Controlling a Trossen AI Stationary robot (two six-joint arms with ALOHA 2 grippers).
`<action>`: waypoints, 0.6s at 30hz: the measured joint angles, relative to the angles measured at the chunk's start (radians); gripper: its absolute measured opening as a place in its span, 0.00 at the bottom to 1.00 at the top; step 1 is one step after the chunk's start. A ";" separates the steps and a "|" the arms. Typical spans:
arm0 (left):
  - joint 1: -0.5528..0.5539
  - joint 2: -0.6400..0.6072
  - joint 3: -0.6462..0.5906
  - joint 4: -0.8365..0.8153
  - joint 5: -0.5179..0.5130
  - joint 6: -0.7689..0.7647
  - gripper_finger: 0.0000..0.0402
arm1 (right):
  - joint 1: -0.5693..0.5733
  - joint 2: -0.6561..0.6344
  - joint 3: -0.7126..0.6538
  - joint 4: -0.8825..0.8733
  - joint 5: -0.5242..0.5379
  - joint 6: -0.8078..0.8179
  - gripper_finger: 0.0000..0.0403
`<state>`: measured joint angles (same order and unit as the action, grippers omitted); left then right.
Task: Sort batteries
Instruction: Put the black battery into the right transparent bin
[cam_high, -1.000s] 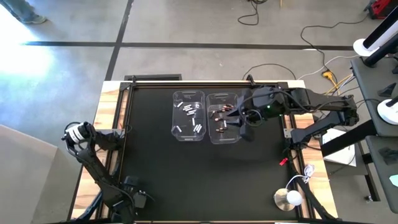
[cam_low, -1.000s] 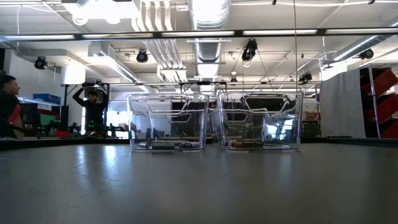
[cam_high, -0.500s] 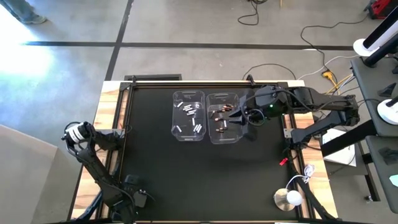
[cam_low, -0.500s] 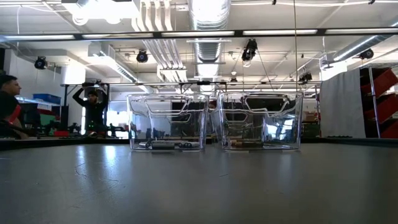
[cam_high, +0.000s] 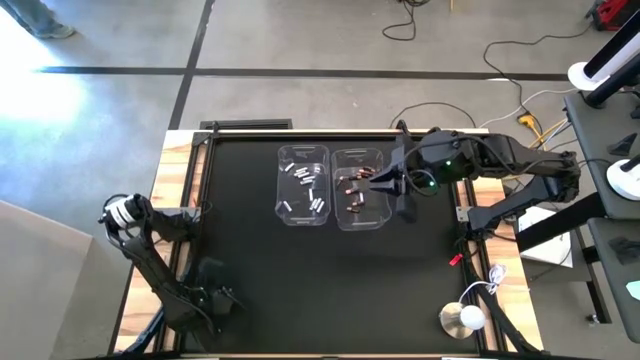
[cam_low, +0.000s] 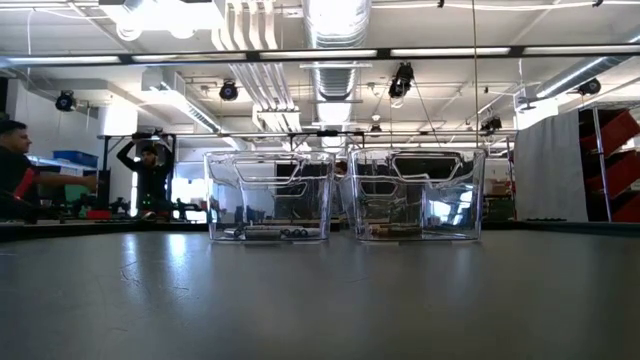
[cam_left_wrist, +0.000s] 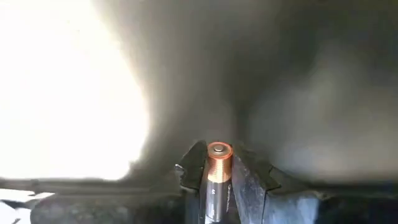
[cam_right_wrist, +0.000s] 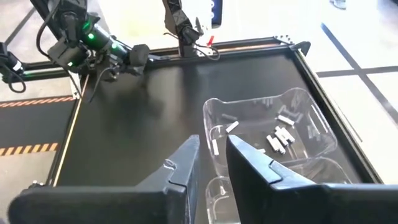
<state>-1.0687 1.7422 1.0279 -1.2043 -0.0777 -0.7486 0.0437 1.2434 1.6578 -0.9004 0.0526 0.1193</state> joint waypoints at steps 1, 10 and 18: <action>0.003 -0.007 0.000 -0.019 -0.010 0.008 0.09 | 0.000 0.000 0.000 0.000 0.000 -0.004 0.18; 0.110 -0.179 -0.012 -0.027 -0.141 -0.227 0.09 | 0.000 0.014 -0.030 0.066 0.001 -0.011 0.17; 0.293 -0.421 -0.011 0.039 -0.478 -0.518 0.09 | 0.011 0.102 -0.056 0.218 -0.035 -0.027 0.22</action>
<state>-0.7760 1.3211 1.0168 -1.1651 -0.5561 -1.2665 0.0545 1.3456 1.6022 -0.6828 0.0177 0.0921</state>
